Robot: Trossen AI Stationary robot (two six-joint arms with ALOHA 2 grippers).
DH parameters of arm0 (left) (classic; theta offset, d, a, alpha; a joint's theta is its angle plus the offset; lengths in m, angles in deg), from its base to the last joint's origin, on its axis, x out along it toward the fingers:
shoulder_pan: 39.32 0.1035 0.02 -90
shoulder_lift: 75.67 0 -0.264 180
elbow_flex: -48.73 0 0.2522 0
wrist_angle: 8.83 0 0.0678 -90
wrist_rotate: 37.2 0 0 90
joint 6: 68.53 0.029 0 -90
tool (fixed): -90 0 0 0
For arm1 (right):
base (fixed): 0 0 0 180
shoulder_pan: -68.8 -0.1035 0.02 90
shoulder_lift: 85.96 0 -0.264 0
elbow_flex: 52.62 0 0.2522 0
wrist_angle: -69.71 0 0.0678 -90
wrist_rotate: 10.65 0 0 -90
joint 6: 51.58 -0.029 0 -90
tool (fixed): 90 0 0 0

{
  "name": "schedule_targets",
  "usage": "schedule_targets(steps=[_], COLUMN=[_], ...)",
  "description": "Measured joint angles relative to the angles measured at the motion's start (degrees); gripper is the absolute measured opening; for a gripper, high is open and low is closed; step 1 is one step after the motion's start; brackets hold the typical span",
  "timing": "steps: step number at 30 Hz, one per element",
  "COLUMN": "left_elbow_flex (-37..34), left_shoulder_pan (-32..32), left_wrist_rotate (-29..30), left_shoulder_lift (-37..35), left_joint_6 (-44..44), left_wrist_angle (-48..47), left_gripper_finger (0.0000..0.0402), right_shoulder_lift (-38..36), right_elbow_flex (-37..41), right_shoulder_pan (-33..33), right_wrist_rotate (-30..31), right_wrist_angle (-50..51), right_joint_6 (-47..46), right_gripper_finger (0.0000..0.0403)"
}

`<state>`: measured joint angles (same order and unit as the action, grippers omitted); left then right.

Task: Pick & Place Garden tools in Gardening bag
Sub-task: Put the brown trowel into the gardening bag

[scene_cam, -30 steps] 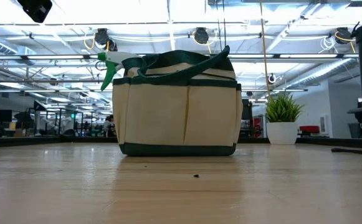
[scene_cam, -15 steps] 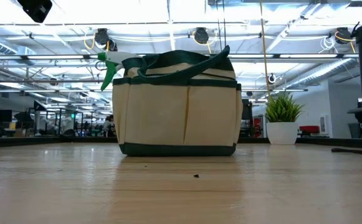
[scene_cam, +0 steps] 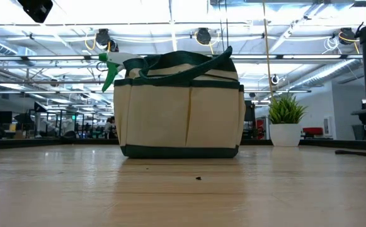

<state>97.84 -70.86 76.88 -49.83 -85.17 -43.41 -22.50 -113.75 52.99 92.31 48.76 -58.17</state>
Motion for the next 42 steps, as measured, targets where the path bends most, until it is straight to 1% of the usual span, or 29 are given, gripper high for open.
schedule_targets(steps=[1,4,6,8,13,18,25,28,32,37,42], left_elbow_flex=[0.0,0.0,0.0,0.0,0.0,0.0,0.0,0.0,-0.2,-3.4,-9.6], left_shoulder_pan=[0.0,0.0,0.0,0.0,0.0,0.0,0.0,0.0,0.0,0.0,0.0], left_wrist_rotate=[0.0,0.0,0.0,0.0,0.0,0.0,-0.4,-0.5,-0.8,-3.5,-3.7], left_shoulder_lift=[0.0,0.0,0.0,0.0,0.0,-0.9,-5.9,-8.3,-11.2,-14.4,-16.2], left_joint_6=[0.0,0.1,0.3,0.3,0.1,3.2,8.2,8.1,8.0,8.4,8.3], left_wrist_angle=[0.0,0.0,0.0,0.0,0.0,0.0,-1.3,-4.4,-6.1,-4.3,2.7], left_gripper_finger=[0.0244,0.0244,0.0244,0.0244,0.0244,0.0244,0.0244,0.0244,0.0244,0.0244,0.0244], right_shoulder_lift=[0.6,2.3,3.4,4.2,6.1,8.1,11.1,12.0,12.7,13.7,16.9], right_elbow_flex=[0.0,0.0,0.0,0.0,0.0,0.0,0.0,0.0,0.0,-0.1,-1.6], right_shoulder_pan=[0.1,0.7,1.2,2.0,4.4,6.3,8.3,8.9,9.8,11.1,11.8], right_wrist_rotate=[2.5,7.6,9.9,11.1,11.1,11.0,9.3,9.3,9.3,7.5,5.9], right_wrist_angle=[0.0,0.4,0.3,0.3,-0.8,-1.3,-6.0,-7.2,-7.4,-8.2,-7.6], right_joint_6=[0.0,-0.2,-0.5,-1.1,-3.8,-6.6,-7.8,-7.9,-7.9,-7.8,-8.9], right_gripper_finger=[0.006,0.006,0.006,0.006,0.006,0.006,0.006,0.006,0.006,0.006,0.006])
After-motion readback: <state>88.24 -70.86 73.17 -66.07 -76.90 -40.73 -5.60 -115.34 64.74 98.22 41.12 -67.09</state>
